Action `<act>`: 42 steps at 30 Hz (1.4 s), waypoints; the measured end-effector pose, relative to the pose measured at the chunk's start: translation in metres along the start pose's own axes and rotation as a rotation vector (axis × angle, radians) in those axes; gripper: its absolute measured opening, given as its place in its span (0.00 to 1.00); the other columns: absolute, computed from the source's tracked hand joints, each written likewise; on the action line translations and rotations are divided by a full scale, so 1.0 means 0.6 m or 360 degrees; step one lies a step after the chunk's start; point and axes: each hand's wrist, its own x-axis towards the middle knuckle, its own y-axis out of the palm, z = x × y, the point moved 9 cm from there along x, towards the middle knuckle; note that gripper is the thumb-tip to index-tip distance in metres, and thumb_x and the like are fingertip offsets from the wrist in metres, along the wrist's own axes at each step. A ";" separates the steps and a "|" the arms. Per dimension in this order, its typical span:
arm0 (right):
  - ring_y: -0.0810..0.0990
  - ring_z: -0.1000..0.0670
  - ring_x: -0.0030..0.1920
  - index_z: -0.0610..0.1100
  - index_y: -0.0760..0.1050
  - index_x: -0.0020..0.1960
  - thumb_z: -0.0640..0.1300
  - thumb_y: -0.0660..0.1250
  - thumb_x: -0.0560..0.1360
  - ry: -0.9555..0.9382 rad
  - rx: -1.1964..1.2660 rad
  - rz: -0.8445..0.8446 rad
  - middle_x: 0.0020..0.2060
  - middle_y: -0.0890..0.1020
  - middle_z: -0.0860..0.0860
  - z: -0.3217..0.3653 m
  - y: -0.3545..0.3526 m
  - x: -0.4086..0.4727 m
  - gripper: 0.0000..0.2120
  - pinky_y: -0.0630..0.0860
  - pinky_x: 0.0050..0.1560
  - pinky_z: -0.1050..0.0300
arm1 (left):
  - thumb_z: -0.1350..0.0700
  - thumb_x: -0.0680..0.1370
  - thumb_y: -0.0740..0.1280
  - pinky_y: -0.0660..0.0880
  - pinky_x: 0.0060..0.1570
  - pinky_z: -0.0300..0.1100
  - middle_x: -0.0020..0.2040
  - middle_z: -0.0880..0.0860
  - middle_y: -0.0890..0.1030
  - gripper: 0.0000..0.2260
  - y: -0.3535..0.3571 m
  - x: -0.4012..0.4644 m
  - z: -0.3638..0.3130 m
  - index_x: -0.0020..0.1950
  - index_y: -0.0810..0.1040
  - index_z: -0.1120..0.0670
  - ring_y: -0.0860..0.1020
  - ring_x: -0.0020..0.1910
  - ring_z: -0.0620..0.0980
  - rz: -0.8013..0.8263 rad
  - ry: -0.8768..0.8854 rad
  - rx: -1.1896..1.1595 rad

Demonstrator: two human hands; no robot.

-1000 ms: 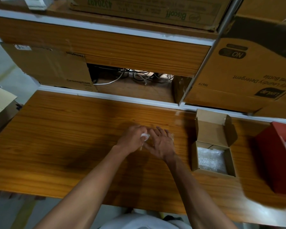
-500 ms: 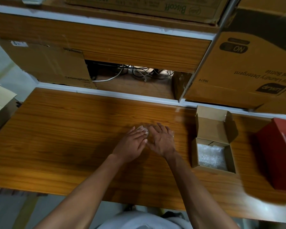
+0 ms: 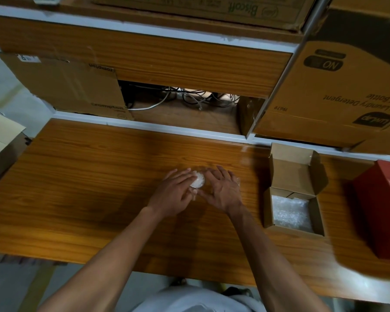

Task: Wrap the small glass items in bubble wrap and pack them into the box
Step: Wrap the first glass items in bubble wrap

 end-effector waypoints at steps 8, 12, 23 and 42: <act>0.57 0.42 0.83 0.60 0.63 0.79 0.76 0.54 0.77 0.0009 0.0000 0.0001 0.79 0.68 0.53 -0.007 0.000 -0.002 0.36 0.59 0.78 0.34 | 0.40 0.84 0.53 0.51 0.82 0.53 0.82 0.49 0.67 0.28 0.017 -0.016 -0.004 0.80 0.71 0.51 0.55 0.85 0.47 0.0012 -0.0043 0.0212; 0.53 0.42 0.84 0.61 0.60 0.81 0.77 0.52 0.78 0.0004 -0.0017 0.0022 0.83 0.61 0.52 -0.007 0.002 -0.003 0.36 0.57 0.79 0.33 | 0.42 0.84 0.56 0.55 0.81 0.57 0.82 0.48 0.66 0.27 0.020 -0.019 -0.007 0.82 0.69 0.49 0.54 0.85 0.48 0.0052 0.0044 0.0233; 0.50 0.41 0.85 0.61 0.56 0.82 0.76 0.48 0.78 -0.0004 -0.0001 0.0066 0.84 0.58 0.53 -0.004 0.003 0.000 0.37 0.53 0.80 0.33 | 0.46 0.83 0.58 0.52 0.82 0.52 0.78 0.50 0.74 0.25 0.006 0.014 -0.021 0.79 0.74 0.51 0.68 0.79 0.48 0.0071 0.0036 0.0079; 0.59 0.47 0.81 0.53 0.54 0.84 0.61 0.80 0.70 0.0281 0.0861 -0.0142 0.81 0.63 0.50 -0.087 -0.084 -0.076 0.52 0.61 0.78 0.47 | 0.51 0.81 0.70 0.75 0.64 0.43 0.71 0.45 0.72 0.23 -0.031 0.051 -0.094 0.76 0.74 0.48 0.72 0.66 0.44 -0.0153 -0.0250 -0.0475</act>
